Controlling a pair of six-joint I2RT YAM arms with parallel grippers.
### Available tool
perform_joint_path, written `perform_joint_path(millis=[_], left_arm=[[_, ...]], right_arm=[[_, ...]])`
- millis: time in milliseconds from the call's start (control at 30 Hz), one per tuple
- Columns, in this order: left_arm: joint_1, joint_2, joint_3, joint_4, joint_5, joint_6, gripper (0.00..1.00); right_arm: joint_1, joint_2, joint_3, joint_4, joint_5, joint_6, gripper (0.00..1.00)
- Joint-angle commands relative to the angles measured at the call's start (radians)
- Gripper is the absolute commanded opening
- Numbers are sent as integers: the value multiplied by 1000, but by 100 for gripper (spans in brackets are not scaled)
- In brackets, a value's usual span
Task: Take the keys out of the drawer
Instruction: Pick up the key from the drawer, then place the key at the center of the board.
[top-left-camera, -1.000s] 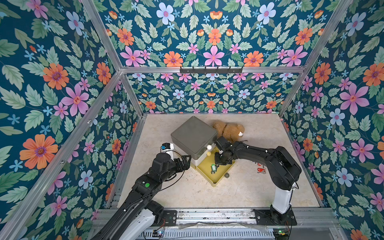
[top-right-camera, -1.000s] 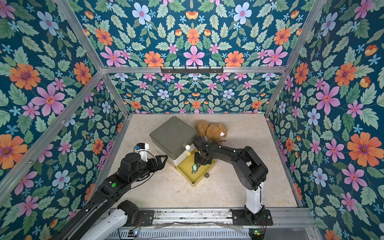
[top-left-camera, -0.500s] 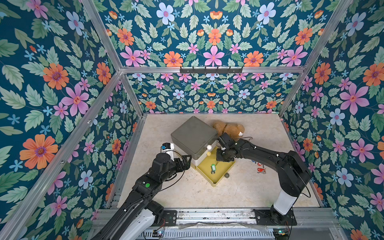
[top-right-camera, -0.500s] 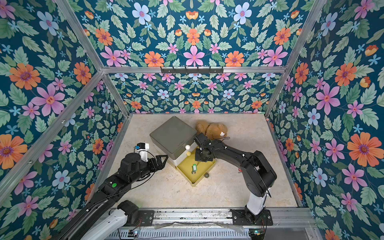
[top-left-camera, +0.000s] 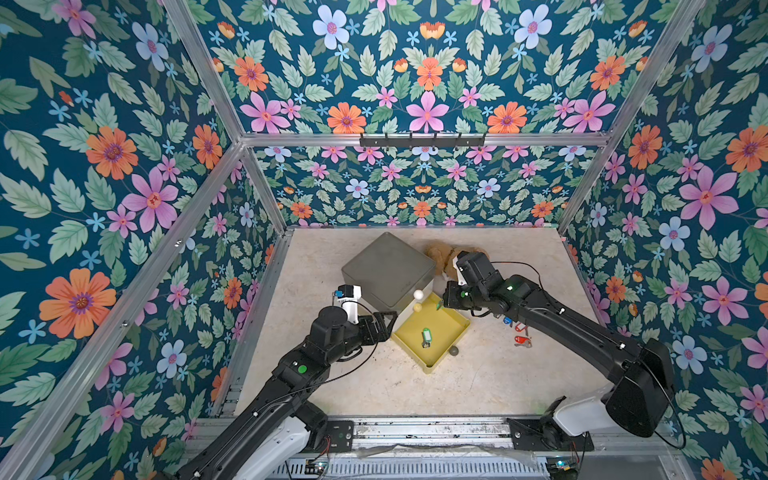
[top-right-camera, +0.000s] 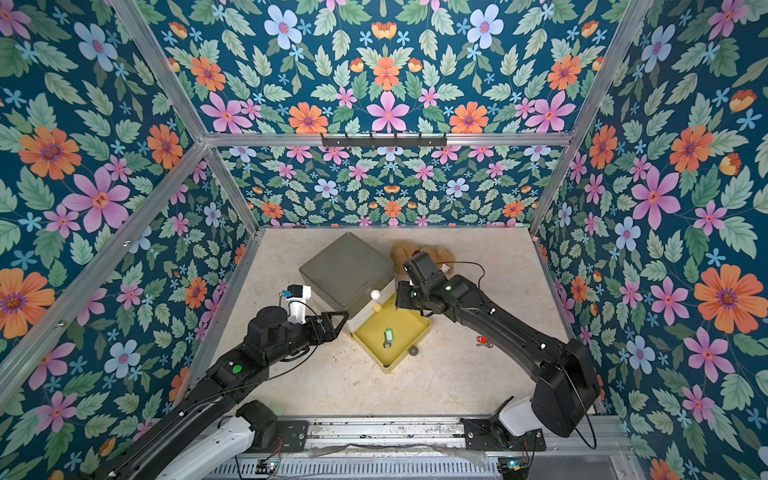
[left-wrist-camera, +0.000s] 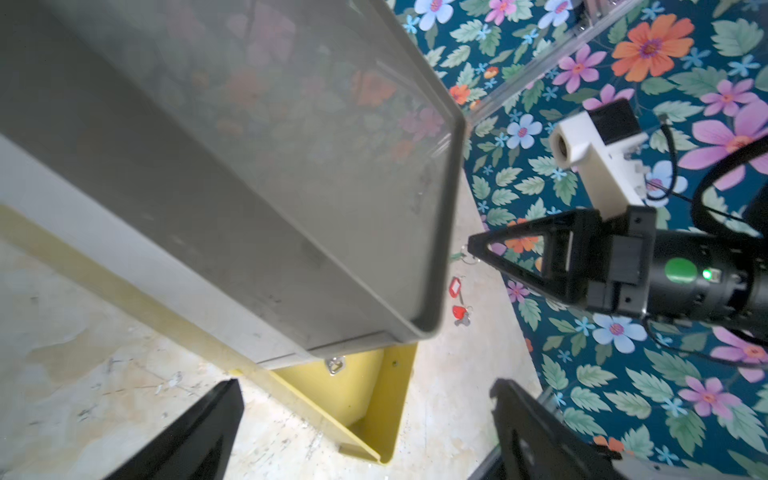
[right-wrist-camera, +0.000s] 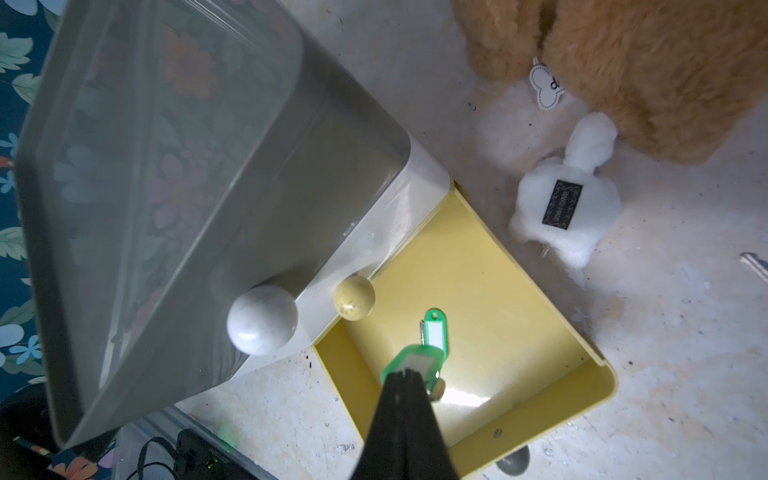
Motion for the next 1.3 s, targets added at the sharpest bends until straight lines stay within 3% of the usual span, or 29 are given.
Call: perform_joint_path(millis=[0, 100, 367, 567, 900, 1067, 1267], left_arm=[[-82, 48, 47, 59, -19, 64, 99], [-137, 103, 88, 56, -30, 117, 99], [-170, 140, 48, 196, -1, 144, 99], [-189, 221, 65, 254, 42, 152, 99], [-315, 358, 104, 292, -56, 155, 99], [-393, 446, 144, 297, -105, 169, 99], [-486, 522, 147, 359, -197, 197, 100]], right_arm=[[-26, -31, 11, -10, -38, -16, 0], [-59, -75, -7, 11, -51, 2, 0], [-114, -212, -85, -63, -21, 50, 0], [-227, -314, -174, -93, -44, 54, 0], [-418, -401, -289, -68, -144, 65, 0], [-463, -412, -365, -8, -144, 67, 0], [-499, -388, -464, 103, -226, 104, 0]])
